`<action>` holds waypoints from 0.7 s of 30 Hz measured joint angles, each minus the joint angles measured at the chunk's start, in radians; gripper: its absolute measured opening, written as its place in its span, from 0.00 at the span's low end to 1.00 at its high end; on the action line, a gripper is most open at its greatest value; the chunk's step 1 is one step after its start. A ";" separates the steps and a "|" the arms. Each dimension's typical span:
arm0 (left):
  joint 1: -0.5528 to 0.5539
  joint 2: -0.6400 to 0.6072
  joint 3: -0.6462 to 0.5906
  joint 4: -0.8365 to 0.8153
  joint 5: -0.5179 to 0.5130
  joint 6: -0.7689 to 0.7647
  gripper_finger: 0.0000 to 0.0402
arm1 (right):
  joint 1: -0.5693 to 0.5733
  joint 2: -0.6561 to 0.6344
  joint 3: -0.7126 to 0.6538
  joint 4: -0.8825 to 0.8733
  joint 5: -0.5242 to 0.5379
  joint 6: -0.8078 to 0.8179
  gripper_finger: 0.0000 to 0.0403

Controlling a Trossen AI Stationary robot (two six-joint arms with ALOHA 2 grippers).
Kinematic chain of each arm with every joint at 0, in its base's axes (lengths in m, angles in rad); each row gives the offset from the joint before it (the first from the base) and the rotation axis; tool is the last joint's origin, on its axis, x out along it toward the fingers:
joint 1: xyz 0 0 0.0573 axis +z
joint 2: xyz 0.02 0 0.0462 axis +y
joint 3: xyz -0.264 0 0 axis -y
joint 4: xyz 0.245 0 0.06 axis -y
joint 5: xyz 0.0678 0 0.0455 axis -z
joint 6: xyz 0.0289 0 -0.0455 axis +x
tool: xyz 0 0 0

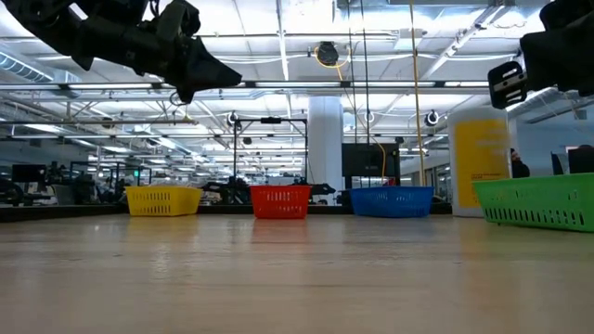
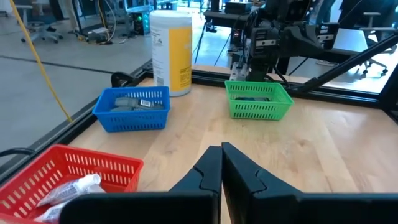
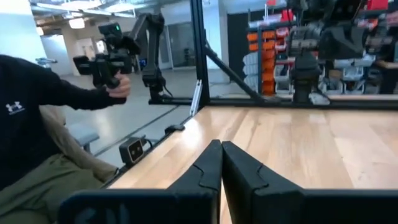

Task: Pick & Place Travel size toiletries
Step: Return to Home Position

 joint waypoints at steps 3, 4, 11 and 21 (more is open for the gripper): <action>0.000 0.000 0.000 0.004 0.000 0.016 0.00 | 0.000 0.008 0.000 0.009 0.001 0.000 0.00; 0.000 0.000 0.000 0.006 0.000 0.016 0.00 | 0.000 0.007 0.000 0.011 0.000 0.000 0.01; 0.000 0.000 0.000 0.005 0.000 0.013 0.05 | 0.000 0.009 0.000 0.011 0.000 0.000 0.00; 0.000 0.000 0.000 0.005 0.000 0.014 0.06 | 0.000 0.009 0.000 0.016 0.000 0.000 0.00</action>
